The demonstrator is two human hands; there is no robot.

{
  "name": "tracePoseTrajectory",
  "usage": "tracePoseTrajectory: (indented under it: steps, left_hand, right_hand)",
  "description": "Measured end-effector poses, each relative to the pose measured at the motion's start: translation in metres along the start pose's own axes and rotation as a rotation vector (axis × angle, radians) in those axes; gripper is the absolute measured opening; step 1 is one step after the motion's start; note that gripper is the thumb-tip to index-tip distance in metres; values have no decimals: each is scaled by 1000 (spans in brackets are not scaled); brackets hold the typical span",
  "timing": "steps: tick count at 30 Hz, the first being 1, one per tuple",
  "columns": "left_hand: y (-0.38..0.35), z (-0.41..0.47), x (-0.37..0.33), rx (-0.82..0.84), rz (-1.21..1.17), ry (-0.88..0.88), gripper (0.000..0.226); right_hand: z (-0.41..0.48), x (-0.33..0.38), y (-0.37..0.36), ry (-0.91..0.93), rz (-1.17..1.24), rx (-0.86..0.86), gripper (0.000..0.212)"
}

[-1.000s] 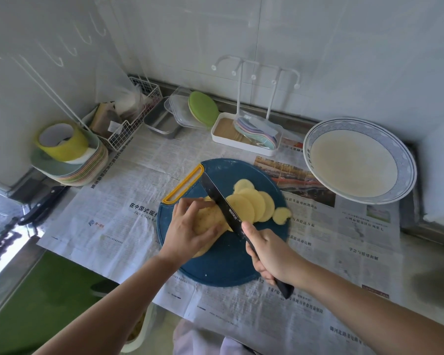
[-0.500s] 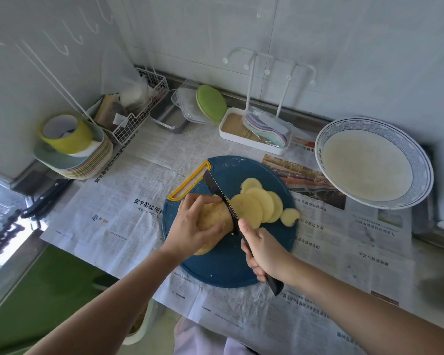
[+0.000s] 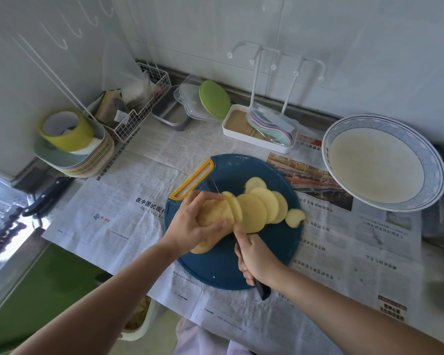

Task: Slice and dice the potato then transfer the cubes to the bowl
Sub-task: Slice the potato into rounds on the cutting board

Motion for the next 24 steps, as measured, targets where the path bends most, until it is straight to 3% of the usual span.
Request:
tracePoseTrajectory:
  steps: [5,10,24]
  left_hand:
    - [0,-1,7,2,-27,0,48]
    - [0,-3,4,-2,-51,-8,48]
    - [-6,-33,-12,-220,-14,-46,50]
  right_hand:
    - [6,-13,-6,27,102,48,55]
    - [6,-11,0,27,82,-15,54]
    - [-35,13,30,127,65,-8,59]
Point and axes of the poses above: each hand's wrist, its own z-axis towards the middle knuckle, its own y-axis out of the back of the hand, x = y × z, the point moved 10 cm from there along z, towards the middle knuckle, and after that the axes turned 9 degrees about x, right-handed, at the moved point
